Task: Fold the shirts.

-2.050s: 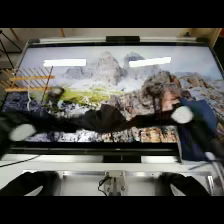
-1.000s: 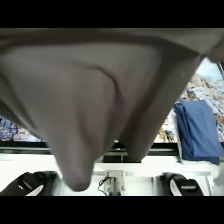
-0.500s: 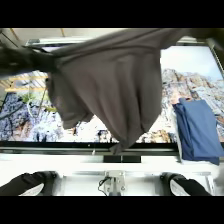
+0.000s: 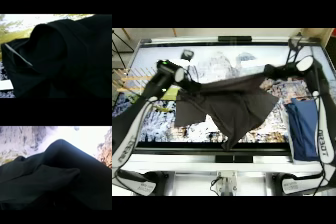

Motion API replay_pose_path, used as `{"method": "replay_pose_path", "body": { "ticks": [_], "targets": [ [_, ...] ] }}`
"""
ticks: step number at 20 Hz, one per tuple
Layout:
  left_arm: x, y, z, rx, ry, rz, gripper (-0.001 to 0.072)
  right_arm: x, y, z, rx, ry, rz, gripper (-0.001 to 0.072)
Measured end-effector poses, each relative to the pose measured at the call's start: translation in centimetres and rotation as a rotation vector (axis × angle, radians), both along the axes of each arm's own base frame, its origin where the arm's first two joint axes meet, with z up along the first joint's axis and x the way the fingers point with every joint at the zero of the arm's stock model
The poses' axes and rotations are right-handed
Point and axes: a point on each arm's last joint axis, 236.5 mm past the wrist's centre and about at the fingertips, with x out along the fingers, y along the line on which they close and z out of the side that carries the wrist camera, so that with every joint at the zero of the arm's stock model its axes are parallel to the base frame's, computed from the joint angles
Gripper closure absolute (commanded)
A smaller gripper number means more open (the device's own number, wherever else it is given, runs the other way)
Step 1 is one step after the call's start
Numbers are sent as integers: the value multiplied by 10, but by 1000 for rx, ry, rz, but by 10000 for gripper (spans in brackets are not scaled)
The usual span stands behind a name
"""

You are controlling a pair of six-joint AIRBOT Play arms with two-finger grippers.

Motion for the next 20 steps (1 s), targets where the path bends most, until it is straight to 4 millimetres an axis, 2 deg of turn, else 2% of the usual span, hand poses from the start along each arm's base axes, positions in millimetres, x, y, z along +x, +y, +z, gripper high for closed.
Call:
{"method": "replay_pose_path", "body": {
  "ticks": [1, 3, 5, 8, 10, 13, 17, 20],
  "targets": [
    [-3, -3, -12, -8, 34, 8, 75, -4, 3, -8, 12, 33, 8, 127],
    [-7, -4, -21, -10, 80, 7, 76, -13, 8, -14, 32, 83, 21, 127],
    [-7, 10, -15, 31, 113, -25, 77, -25, 10, -13, 28, 120, 45, 127],
    [-4, 60, 4, 99, 149, -9, 86, -55, -2, -11, -69, 193, 100, 128],
    [-5, 98, 7, 67, 193, 78, 105, -84, -16, -10, -149, 260, 131, 128],
    [-14, 132, -14, -106, 293, 205, 105, -128, -24, -9, -190, 336, 157, 128],
    [-13, 146, -50, -300, 359, 315, 105, -183, -8, -13, -121, 391, 181, 128],
    [-3, 147, -74, -370, 357, 357, 104, -203, 2, -11, -74, 374, 178, 128]
  ]
}}
